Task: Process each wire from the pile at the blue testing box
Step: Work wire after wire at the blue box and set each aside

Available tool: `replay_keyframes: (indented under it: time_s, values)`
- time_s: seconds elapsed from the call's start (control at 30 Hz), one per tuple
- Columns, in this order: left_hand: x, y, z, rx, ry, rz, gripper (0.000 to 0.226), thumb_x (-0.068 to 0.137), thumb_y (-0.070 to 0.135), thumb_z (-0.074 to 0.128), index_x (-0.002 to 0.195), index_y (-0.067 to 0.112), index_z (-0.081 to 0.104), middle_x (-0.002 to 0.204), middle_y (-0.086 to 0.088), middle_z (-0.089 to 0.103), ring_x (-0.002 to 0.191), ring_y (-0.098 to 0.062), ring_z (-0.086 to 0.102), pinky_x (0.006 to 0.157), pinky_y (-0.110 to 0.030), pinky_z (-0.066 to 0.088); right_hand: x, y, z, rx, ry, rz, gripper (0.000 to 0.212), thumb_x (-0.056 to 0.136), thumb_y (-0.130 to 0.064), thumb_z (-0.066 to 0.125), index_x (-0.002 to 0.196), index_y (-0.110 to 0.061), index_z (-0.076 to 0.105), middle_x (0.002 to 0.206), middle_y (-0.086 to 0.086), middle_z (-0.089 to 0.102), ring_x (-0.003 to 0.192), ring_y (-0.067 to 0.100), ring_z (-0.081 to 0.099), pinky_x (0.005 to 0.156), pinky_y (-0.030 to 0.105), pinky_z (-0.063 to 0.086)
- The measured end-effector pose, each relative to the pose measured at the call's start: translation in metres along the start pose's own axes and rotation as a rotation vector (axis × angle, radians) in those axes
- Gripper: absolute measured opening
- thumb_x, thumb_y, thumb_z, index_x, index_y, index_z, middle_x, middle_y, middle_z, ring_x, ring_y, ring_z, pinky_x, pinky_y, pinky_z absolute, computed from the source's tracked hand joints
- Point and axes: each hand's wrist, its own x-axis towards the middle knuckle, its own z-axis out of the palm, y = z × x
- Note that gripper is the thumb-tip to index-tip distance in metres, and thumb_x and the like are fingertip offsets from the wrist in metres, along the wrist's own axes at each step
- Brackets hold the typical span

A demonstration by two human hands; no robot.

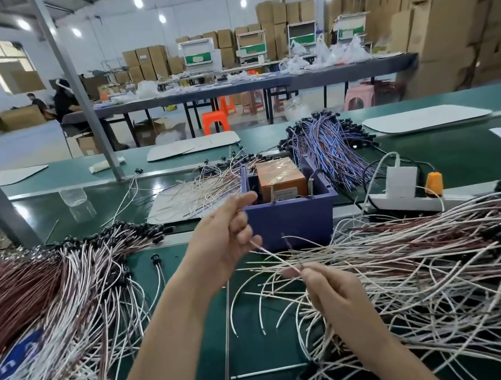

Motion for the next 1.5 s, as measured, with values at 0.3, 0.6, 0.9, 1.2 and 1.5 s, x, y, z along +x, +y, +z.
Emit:
replay_keyframes:
  time_s: [0.3,0.6,0.9,1.2,1.5]
  values:
    - [-0.016,-0.067,0.007,0.653,0.154,0.199,0.042,0.103,0.028,0.034,0.069,0.024,0.058,0.05,0.013,0.039,0.047,-0.007,0.032,0.052,-0.03,0.028,0.03,0.015,0.018,-0.078,0.403,0.092,0.021,0.108,-0.039,0.036,0.119,-0.05,0.05,0.054,-0.013,0.043,0.049,0.004,0.036,0.048,0.023,0.034]
    - [-0.02,-0.078,0.012,0.679,0.157,0.36,0.036,0.091,0.035,0.042,0.064,0.014,0.031,0.059,0.002,0.031,0.057,-0.013,0.026,0.054,-0.04,0.026,0.064,0.02,0.016,-0.107,0.501,0.132,0.014,0.108,-0.033,0.041,0.11,-0.029,0.054,0.064,-0.007,0.055,0.048,0.003,0.044,0.056,0.035,0.041]
    - [-0.016,-0.078,0.014,0.626,0.137,0.35,0.038,0.103,0.013,0.043,0.065,0.011,0.043,0.054,0.006,0.033,0.05,-0.008,0.027,0.048,-0.02,0.027,0.07,0.016,0.008,0.074,0.419,0.16,0.017,0.108,-0.027,0.043,0.111,-0.034,0.058,0.053,-0.019,0.053,0.048,-0.002,0.043,0.044,0.017,0.038]
    - [-0.018,-0.076,0.013,0.656,0.172,0.332,0.039,0.104,0.017,0.041,0.066,0.011,0.046,0.056,0.005,0.038,0.054,-0.013,0.035,0.053,-0.03,0.033,0.071,0.017,0.006,0.089,0.416,0.158,0.02,0.108,-0.025,0.042,0.113,-0.035,0.058,0.05,-0.017,0.048,0.045,-0.001,0.039,0.042,0.016,0.033]
    - [-0.016,-0.076,0.013,0.59,0.154,0.315,0.038,0.105,0.017,0.042,0.068,0.011,0.045,0.05,0.009,0.033,0.046,-0.005,0.026,0.046,-0.02,0.025,0.069,0.017,0.007,0.111,0.39,0.147,0.021,0.108,-0.026,0.041,0.115,-0.038,0.057,0.05,-0.017,0.046,0.046,-0.001,0.038,0.042,0.016,0.032]
